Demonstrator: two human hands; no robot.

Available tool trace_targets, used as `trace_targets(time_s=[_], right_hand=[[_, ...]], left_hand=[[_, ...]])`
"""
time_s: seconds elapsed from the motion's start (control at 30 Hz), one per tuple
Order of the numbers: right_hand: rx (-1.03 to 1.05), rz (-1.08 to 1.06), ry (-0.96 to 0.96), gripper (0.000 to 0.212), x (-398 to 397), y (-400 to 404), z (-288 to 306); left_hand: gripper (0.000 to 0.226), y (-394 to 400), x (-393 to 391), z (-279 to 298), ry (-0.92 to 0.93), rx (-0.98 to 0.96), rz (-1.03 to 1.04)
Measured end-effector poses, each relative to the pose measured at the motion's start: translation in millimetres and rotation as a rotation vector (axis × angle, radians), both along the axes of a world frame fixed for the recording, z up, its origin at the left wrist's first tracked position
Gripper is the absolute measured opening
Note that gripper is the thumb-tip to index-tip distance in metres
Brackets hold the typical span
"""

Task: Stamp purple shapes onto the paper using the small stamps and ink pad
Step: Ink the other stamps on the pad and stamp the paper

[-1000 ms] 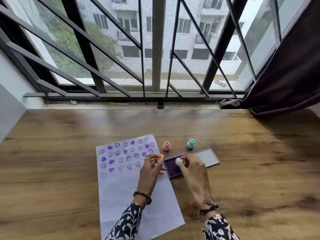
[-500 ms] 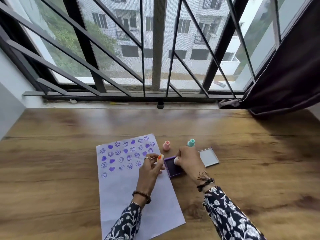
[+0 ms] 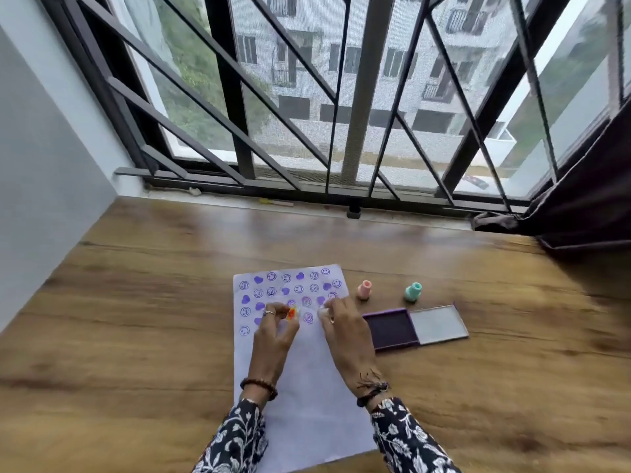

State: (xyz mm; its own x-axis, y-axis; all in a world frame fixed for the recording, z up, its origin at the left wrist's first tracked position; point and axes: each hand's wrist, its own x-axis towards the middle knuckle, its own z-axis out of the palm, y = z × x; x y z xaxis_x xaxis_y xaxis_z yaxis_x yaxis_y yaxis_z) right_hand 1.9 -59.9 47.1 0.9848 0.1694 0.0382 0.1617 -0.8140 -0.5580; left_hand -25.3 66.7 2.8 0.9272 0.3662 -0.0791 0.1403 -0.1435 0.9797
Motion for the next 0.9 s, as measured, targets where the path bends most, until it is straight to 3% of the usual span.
trace_targets(time_s=[0.2,0.43,0.53,0.63,0.77,0.9], right_hand=[[-0.132,0.053,-0.036,0.020,8,9,-8],[-0.211,0.183,0.153,0.022,46,17,-1],[0.046,0.079,0.238,0.013,42,3,-1],[0.435,-0.174,0.289,0.005,17,-18,2],[0.919,-0.286,0.408,0.010,-18,-31,10],[1.009,-0.228,0.359,0.018,-34,-36,23]], left_hand=[[0.013,2,0,-1,0.000,-0.019,0.013],[0.012,1,1,1,0.059,-0.085,0.006],[0.007,3,2,15,0.064,-0.222,0.053],[0.002,1,2,35,0.082,-0.345,0.064],[0.021,-11,-5,59,0.202,-0.491,-0.009],[0.033,-24,-15,62,0.257,-0.540,-0.084]])
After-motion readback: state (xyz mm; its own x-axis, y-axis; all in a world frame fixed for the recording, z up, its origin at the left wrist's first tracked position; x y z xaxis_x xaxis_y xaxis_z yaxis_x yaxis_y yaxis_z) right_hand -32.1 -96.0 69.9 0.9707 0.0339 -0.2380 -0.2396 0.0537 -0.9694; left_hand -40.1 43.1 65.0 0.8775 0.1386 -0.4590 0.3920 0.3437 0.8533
